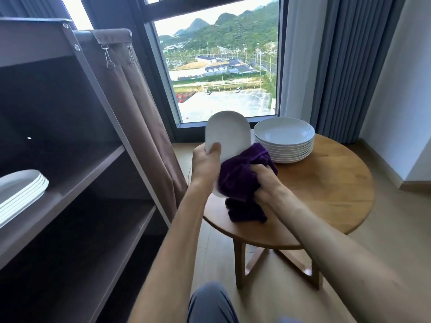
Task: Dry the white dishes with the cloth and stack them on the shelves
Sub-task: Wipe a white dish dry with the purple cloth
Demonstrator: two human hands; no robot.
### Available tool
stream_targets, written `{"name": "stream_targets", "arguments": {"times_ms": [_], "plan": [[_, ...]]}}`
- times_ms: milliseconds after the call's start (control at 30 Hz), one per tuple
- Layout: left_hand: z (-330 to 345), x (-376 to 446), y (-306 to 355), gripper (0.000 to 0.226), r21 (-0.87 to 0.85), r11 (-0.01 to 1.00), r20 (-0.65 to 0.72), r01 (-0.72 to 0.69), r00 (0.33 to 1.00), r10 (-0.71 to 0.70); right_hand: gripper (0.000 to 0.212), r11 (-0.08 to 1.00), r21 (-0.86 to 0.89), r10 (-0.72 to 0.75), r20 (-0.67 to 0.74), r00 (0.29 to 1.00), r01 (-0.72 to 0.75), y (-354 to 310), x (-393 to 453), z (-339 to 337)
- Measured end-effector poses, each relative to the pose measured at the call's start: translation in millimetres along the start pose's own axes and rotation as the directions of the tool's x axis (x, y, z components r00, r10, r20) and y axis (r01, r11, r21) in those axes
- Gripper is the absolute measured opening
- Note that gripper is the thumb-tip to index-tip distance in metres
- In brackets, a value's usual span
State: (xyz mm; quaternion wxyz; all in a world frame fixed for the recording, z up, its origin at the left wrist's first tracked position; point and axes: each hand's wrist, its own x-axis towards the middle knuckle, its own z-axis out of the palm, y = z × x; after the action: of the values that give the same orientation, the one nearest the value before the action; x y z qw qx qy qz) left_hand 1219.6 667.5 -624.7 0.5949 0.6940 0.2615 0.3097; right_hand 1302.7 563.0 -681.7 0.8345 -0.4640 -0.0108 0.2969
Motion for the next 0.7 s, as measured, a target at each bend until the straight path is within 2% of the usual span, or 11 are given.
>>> {"name": "stream_targets", "arguments": {"times_ms": [67,167,233,300,333,400,533,600,700], "plan": [[-4.6,3.3,7.0,0.026,0.162,0.987,0.079,0.003,0.997,-0.016,0.041,1.0,-0.004,0.017,0.054,0.998,-0.017,-7.6,3.1,3.6],[-4.7,1.5,15.3,0.031,0.257,0.966,0.1,0.01,0.994,-0.037,0.043,1.0,0.004,-0.003,0.016,1.0,0.002,-11.6,6.4,14.0],[-2.9,-4.5,15.1,0.031,0.14,0.99,0.031,0.035,0.999,-0.039,0.039,0.999,0.033,-0.015,-0.071,0.997,0.017,-12.5,4.9,21.1],[1.1,-13.7,1.7,0.031,-0.039,0.999,-0.179,0.012,0.984,-0.019,0.037,0.991,0.136,0.027,-0.14,0.99,-0.007,-13.5,7.3,25.1],[5.4,-20.2,-8.2,0.023,-0.101,0.995,-0.26,-0.014,0.965,-0.013,0.038,0.974,0.224,0.074,-0.141,0.987,-0.041,-13.6,8.3,26.8],[19.5,-35.6,-26.7,0.006,-0.131,0.991,-0.287,-0.04,0.958,0.001,0.038,0.935,0.338,0.151,-0.114,0.982,-0.104,-12.6,7.1,33.0],[38.9,-45.6,-39.0,0.023,-0.161,0.986,-0.412,-0.05,0.911,-0.021,0.039,0.957,0.275,0.124,-0.087,0.988,-0.096,-4.8,4.3,33.9],[31.1,-41.5,-36.6,0.019,-0.081,0.992,-0.386,-0.096,0.921,0.058,0.041,0.963,0.261,0.104,-0.13,0.986,-0.067,-11.1,6.1,28.2],[7.7,-27.9,-25.3,0.022,0.08,0.996,-0.256,-0.046,0.964,0.065,0.042,0.966,0.255,0.09,-0.178,0.98,-0.042,-24.9,15.1,13.4]]}}
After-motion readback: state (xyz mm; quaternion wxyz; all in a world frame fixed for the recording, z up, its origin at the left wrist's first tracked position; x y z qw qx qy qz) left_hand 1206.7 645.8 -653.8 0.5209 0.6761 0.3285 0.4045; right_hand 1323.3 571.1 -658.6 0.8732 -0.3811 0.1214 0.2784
